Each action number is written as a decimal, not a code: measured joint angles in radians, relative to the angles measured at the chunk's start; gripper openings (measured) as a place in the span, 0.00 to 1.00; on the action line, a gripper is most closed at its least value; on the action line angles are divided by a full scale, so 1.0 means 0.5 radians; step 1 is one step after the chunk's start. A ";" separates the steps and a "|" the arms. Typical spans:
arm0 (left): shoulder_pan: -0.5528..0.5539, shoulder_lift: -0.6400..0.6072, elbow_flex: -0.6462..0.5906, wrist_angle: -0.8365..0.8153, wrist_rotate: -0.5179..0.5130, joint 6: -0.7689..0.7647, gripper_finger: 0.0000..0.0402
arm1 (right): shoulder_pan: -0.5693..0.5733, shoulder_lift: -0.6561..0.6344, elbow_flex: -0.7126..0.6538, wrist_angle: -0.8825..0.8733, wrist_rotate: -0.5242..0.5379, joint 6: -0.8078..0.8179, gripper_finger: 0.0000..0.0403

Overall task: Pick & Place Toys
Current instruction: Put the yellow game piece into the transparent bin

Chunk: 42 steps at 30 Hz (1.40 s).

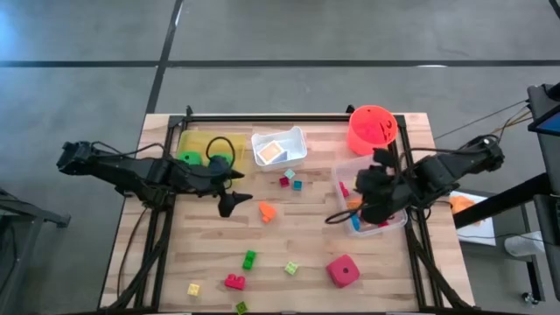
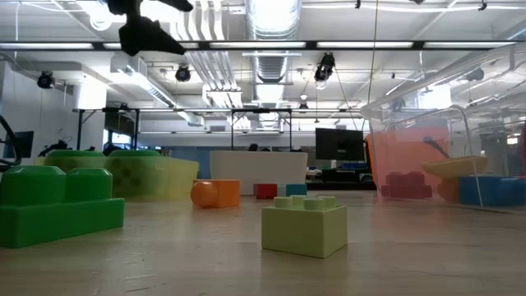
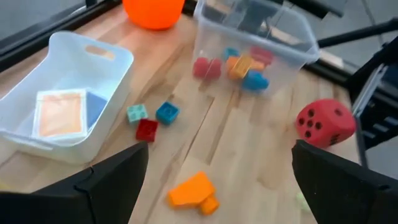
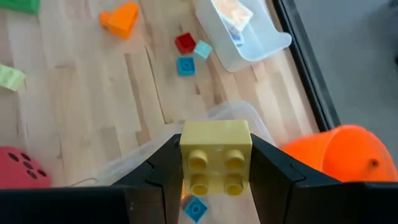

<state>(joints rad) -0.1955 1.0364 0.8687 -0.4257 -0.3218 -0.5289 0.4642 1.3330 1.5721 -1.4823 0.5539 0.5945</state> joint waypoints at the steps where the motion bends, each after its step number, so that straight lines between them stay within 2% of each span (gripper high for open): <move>1: 0.000 -0.001 -0.008 -0.017 0.000 0.001 0.95 | 0.000 -0.028 -0.024 0.004 -0.008 0.009 0.33; 8: 0.040 -0.014 -0.045 -0.218 -0.004 0.263 0.95 | -0.022 -0.183 -0.330 0.008 -0.066 0.193 0.33; 18: 0.097 -0.150 -0.044 -0.228 -0.031 0.279 0.95 | -0.120 -0.273 -0.807 0.203 -0.285 0.312 0.33; 28: 0.097 -0.167 -0.047 -0.238 -0.037 0.332 0.95 | -0.312 -0.282 -1.138 0.514 -0.471 0.025 0.33; 35: 0.097 -0.167 -0.047 -0.238 -0.038 0.333 0.95 | -0.431 -0.285 -1.256 0.637 -0.523 -0.206 0.33; 42: 0.097 -0.167 -0.048 -0.238 -0.038 0.333 0.95 | -0.522 -0.283 -1.384 0.731 -0.601 -0.285 0.33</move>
<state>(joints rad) -0.1471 0.9527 0.8448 -0.5446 -0.3408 -0.3626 0.2033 1.1917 0.8802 -1.1168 0.2533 0.4519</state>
